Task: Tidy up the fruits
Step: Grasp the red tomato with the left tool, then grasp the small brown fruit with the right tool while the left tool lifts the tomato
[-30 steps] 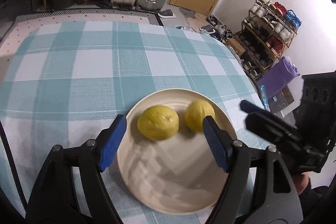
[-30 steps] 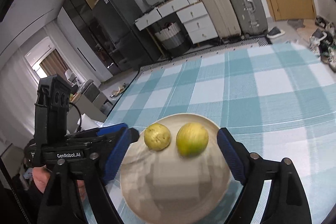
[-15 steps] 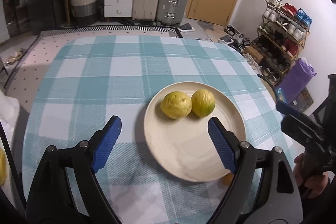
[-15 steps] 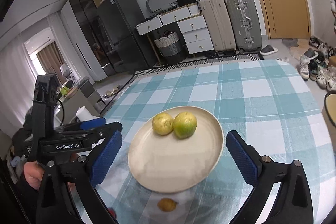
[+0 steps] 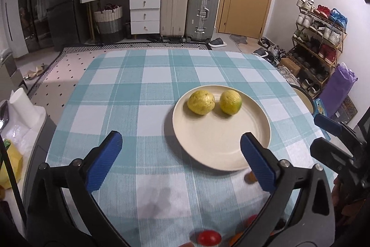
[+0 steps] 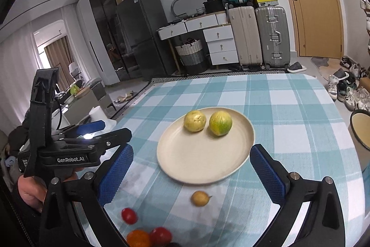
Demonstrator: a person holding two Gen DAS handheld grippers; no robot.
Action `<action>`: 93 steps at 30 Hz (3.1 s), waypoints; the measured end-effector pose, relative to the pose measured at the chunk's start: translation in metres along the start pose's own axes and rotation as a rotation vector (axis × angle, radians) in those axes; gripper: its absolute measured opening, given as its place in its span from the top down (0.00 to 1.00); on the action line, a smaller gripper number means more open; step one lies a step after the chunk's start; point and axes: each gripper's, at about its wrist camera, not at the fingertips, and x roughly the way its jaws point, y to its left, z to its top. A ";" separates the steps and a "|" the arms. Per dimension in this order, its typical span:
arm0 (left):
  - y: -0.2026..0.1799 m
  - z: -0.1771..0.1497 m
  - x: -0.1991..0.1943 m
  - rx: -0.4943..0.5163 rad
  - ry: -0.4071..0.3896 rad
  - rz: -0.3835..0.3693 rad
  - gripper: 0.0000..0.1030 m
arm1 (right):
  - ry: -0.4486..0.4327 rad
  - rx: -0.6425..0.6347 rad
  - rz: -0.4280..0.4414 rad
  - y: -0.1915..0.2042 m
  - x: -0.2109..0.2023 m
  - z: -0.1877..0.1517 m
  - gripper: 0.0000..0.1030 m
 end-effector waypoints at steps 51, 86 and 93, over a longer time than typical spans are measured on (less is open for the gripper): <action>0.012 -0.127 0.016 -0.069 0.223 -0.184 0.33 | 0.091 0.072 -0.009 0.014 -0.028 -0.078 0.00; 0.014 -0.115 0.008 -0.074 0.236 -0.357 0.75 | 0.229 0.128 -0.042 -0.014 0.037 -0.072 0.11; 0.021 -0.109 0.012 -0.087 0.234 -0.351 0.75 | 0.266 0.125 -0.032 -0.015 0.058 -0.072 0.22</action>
